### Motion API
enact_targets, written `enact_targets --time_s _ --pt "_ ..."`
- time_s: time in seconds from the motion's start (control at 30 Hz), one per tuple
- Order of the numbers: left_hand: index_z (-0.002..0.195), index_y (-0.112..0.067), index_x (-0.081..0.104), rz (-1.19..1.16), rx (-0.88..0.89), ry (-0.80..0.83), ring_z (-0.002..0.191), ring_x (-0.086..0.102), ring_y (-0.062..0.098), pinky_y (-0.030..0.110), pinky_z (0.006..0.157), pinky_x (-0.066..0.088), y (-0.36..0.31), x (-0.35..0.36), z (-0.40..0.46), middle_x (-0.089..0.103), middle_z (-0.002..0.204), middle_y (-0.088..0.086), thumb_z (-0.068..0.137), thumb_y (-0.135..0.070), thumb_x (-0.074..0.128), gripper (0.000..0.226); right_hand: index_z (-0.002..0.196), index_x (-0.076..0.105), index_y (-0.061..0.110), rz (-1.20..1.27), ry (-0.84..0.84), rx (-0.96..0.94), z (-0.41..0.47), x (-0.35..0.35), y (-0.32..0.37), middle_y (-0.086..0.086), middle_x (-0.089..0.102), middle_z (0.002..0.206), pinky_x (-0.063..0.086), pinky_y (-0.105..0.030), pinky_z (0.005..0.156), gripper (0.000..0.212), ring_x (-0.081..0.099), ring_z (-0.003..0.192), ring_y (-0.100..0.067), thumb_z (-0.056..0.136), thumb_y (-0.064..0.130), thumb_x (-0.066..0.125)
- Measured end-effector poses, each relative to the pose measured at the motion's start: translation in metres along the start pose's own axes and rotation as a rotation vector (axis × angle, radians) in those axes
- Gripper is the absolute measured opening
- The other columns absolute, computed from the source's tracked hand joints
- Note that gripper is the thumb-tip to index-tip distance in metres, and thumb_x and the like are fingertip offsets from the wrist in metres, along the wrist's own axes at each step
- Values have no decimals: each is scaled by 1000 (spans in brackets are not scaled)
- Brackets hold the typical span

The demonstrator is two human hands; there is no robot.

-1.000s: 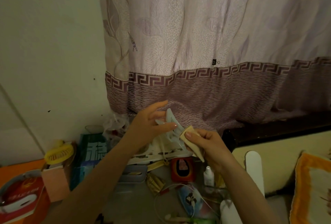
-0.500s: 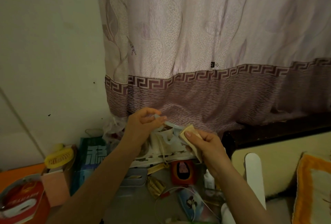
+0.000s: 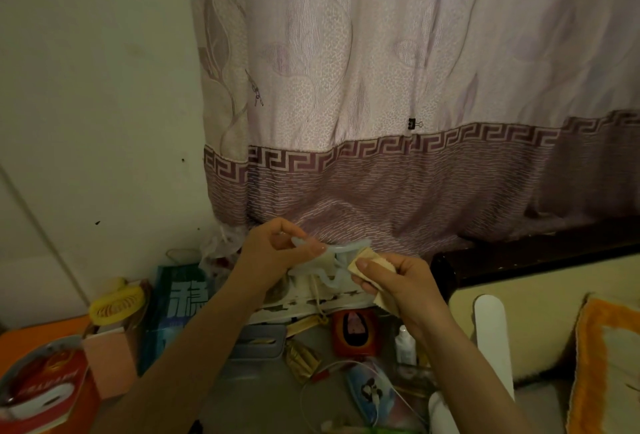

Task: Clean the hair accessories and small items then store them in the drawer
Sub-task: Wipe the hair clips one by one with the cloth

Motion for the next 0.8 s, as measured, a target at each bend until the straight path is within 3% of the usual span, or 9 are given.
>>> enact_targets --time_s 0.13,0.27,0.37,0.47,0.57,0.7,0.8 --pt "84 -1 62 -7 -12 -13 60 67 11 17 55 53 0 -1 0 70 63 2 74 -11 77 21 76 70 -4 24 13 -9 -1 -1 2 -19 68 69 51 -26 62 13 62 77 -31 83 6 67" --pt "89 0 65 -3 -48 -33 65 67 14 22 59 55 7 -4 0 71 66 3 71 -16 79 28 66 73 4 80 -3 16 -2 -7 0 -24 65 70 53 -22 58 20 61 72 -31 84 4 65" --pt "89 -1 65 -19 -64 -73 57 64 4 16 54 51 8 -7 0 68 62 -1 71 -16 79 27 73 74 0 102 -24 14 -4 -16 5 -20 67 69 51 -21 55 15 59 60 -22 80 12 68" --pt "89 0 65 -23 -65 -75 57 63 4 14 54 51 8 -9 0 67 66 3 70 -16 80 29 83 71 -4 96 -11 -22 -4 -21 16 -12 64 63 49 -24 54 27 58 53 -16 75 22 68" --pt "91 2 65 -24 -68 -53 61 65 6 16 58 53 11 -6 0 68 61 -3 70 -14 80 31 81 73 1 89 34 -53 -4 -16 26 -10 67 67 51 -24 55 23 62 58 -15 75 23 68" --pt "90 1 62 -53 -66 9 53 62 -2 10 51 47 11 5 -5 65 52 -11 74 -7 76 23 80 78 12 9 60 -72 -3 -4 28 -9 72 75 55 -29 68 18 66 70 -18 71 25 69" --pt "91 2 61 -70 -37 33 59 66 0 9 53 47 10 6 -8 70 60 -8 75 -6 75 23 79 79 15 -21 35 -61 -3 0 25 -14 72 81 54 -35 72 16 65 77 -26 69 25 71"
Point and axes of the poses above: each hand's wrist, its own z-axis towards the middle knuckle, its own x-axis out of the palm, y = z × x, the point moved 5 cm from there along z, towards the middle knuckle
